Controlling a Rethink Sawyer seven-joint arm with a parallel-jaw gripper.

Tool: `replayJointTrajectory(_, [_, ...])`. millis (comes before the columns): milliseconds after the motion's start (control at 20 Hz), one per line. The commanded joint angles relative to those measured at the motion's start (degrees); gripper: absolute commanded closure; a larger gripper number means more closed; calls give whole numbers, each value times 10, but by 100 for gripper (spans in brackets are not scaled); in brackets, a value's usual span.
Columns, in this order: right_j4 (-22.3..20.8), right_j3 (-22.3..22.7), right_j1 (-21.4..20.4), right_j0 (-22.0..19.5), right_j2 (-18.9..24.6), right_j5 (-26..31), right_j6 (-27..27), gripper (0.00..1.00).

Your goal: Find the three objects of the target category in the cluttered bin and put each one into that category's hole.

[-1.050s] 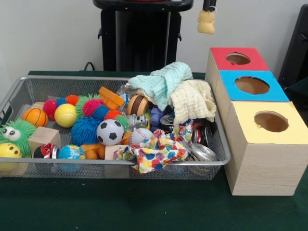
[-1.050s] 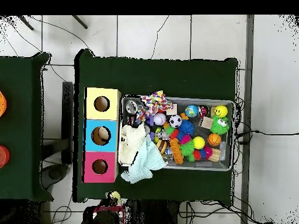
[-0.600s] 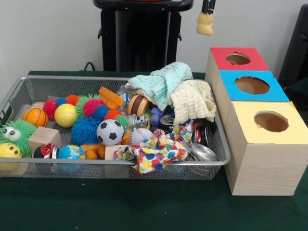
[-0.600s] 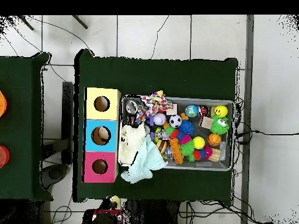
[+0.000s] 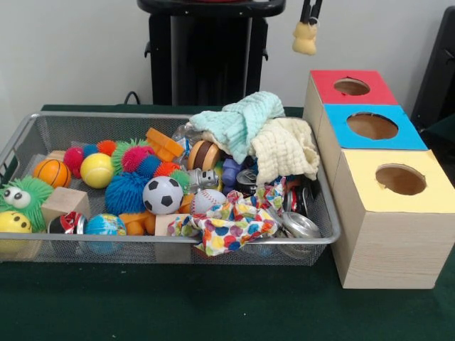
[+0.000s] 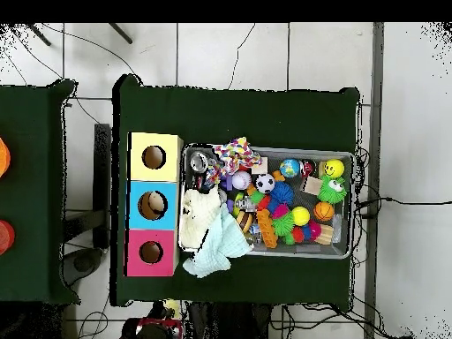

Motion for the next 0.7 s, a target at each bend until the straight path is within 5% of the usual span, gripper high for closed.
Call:
replayJointTrajectory(50, [59, -73, 46, 34, -19, 28, 169, 100])
replayJointTrajectory(400, [52, -109, 32, 46, -35, 91, 128, 100])
replayJointTrajectory(600, [49, -54, -18, -72, 93, 49, 43, 100])
replayJointTrajectory(700, [50, -44, -27, -91, 114, 45, 41, 100])
